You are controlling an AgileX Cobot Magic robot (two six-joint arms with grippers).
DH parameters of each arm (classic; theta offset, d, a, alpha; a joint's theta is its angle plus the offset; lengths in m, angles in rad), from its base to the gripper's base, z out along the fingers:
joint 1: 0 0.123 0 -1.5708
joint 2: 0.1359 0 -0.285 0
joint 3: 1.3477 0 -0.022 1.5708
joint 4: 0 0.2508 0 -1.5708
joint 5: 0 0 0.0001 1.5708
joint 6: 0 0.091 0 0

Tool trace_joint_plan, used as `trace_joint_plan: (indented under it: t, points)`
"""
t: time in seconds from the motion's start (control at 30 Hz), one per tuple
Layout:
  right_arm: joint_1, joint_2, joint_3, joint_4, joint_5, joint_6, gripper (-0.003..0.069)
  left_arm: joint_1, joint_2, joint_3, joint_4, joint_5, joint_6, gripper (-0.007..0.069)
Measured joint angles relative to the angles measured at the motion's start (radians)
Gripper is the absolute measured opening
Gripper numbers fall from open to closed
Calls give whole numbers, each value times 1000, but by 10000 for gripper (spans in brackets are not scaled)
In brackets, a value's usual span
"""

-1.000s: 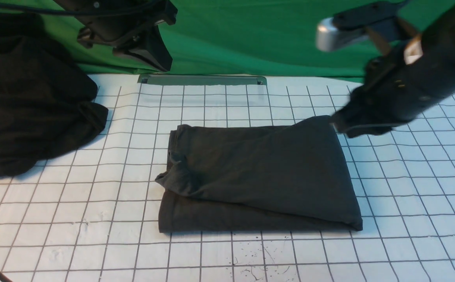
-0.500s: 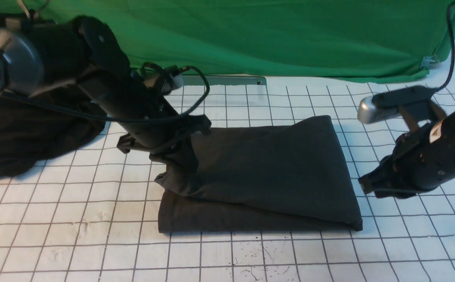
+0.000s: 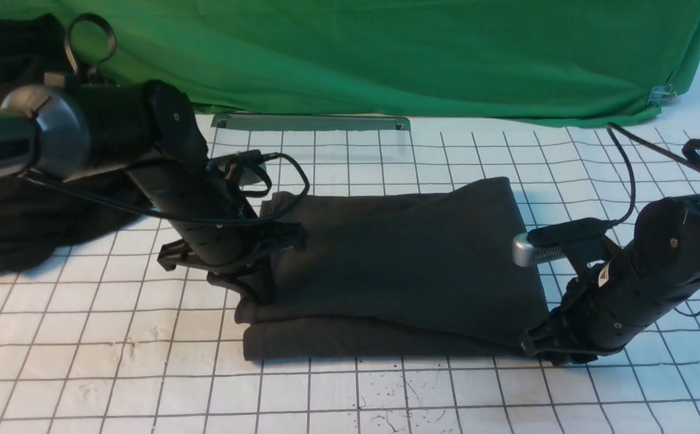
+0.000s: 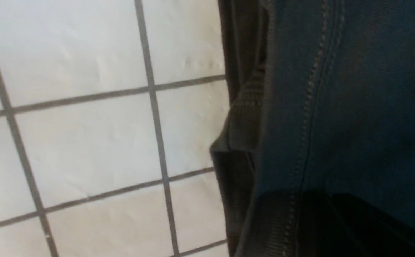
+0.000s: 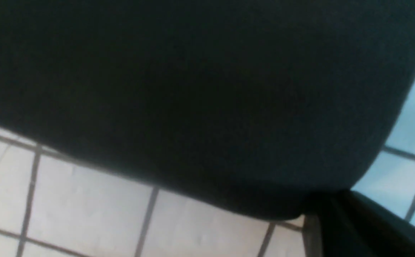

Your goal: Fold a long-sleeved shirt over a white checkered tablecloth.

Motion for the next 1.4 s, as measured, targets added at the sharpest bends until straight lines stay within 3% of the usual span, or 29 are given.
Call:
trace_joint_plan:
  t: [0.17,0.33,0.4,0.47,0.53,0.57,0.67,0.83,1.07,1.2,1.27,1.3,1.37,1.4]
  points:
    - [0,-85,-43,-25,80,-1,43,0,-73,0,13,18,-3,61]
    - [0,-230,-60,-37,172,1,83,-4,-201,1,14,131,-23,76]
    - [0,-240,-58,-37,191,1,145,-19,-229,19,14,152,-26,95]
    - [0,-229,-43,-37,192,2,275,-49,-238,77,14,138,-37,136]
    - [0,-210,-32,-35,186,2,338,-67,-238,111,14,120,-40,161]
    - [0,-189,-21,-28,180,2,386,-87,-236,164,14,71,-45,209]
    - [0,-128,-15,-16,157,2,426,-108,-232,255,14,-21,-69,298]
    - [3,-10,-15,-9,68,-1,395,-109,-213,340,17,-159,-95,446]
    - [3,36,-16,-14,12,-1,362,-109,-184,348,-4,-287,-96,460]
    - [3,39,-16,-17,-6,-5,286,-109,-179,348,-16,-311,-96,370]
    - [3,40,-16,-17,-17,-19,203,-110,-179,348,-25,-314,-91,286]
    - [3,40,-16,-17,-19,-28,96,-110,-179,348,-35,-314,-84,197]
    - [3,37,-16,-13,-12,-31,41,-110,-183,348,-45,-314,-66,86]
    - [3,38,-16,-13,-12,-31,41,-110,-184,348,-46,-314,-66,78]
